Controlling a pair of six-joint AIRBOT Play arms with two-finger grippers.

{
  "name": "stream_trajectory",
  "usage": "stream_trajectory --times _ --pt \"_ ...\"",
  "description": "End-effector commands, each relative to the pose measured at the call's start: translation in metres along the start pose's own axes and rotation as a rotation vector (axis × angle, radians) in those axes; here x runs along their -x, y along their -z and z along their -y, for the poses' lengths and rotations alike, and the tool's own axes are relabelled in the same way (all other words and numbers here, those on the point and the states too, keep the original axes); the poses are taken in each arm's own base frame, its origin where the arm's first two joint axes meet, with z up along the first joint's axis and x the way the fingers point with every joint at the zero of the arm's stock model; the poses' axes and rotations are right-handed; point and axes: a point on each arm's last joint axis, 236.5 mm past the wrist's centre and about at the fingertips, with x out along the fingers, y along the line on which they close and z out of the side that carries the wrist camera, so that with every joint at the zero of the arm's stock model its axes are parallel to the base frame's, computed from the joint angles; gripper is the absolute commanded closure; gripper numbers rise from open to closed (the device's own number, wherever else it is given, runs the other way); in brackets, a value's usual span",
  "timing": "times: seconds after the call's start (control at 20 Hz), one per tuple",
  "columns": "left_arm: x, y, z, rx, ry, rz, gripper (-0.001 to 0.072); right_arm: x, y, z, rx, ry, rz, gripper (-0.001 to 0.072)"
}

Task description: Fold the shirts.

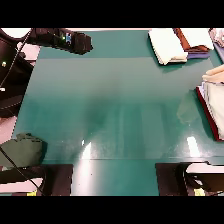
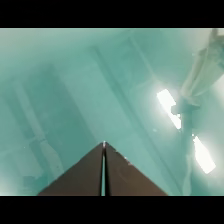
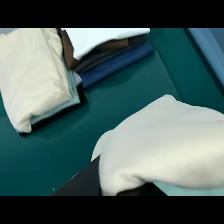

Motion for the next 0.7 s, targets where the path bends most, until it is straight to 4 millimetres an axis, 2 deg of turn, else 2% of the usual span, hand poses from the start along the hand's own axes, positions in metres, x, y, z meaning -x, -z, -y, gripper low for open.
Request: stream_trajectory --times 0.0,0.25,0.3,0.4,0.45,0.5,0.6,0.65 --pt "0.0 0.004 0.0 -0.001 0.0 -0.019 0.0683 0.015 0.044 0.037 -0.01 0.13 -0.117 0.0696" --pt "-0.001 0.005 -0.001 -0.009 0.0 -0.021 0.0683 0.055 0.138 0.1 -0.107 0.335 -0.296 0.0681" --pt "-0.001 0.005 -0.001 -0.009 0.0 -0.021 0.0683 0.064 0.154 0.11 -0.14 0.363 -0.315 0.054" --pt "-0.002 0.006 -0.001 -0.009 0.0 -0.023 0.0682 0.084 0.181 0.13 -0.196 0.428 -0.338 0.0173" --pt "-0.002 0.005 -0.001 -0.008 -0.001 -0.022 0.0682 0.093 0.189 0.138 -0.22 0.452 -0.34 0.0107" --pt "-0.002 0.005 -0.001 -0.008 -0.001 -0.021 0.0682 0.104 0.19 0.144 -0.262 0.477 -0.317 0.0107" --pt "-0.002 0.005 -0.001 -0.008 0.0 -0.021 0.0682 0.118 0.175 0.145 -0.324 0.504 -0.224 0.0108" --pt "-0.002 0.005 -0.001 -0.007 0.0 -0.022 0.0682 0.118 0.162 0.137 -0.324 0.475 -0.179 0.0108"
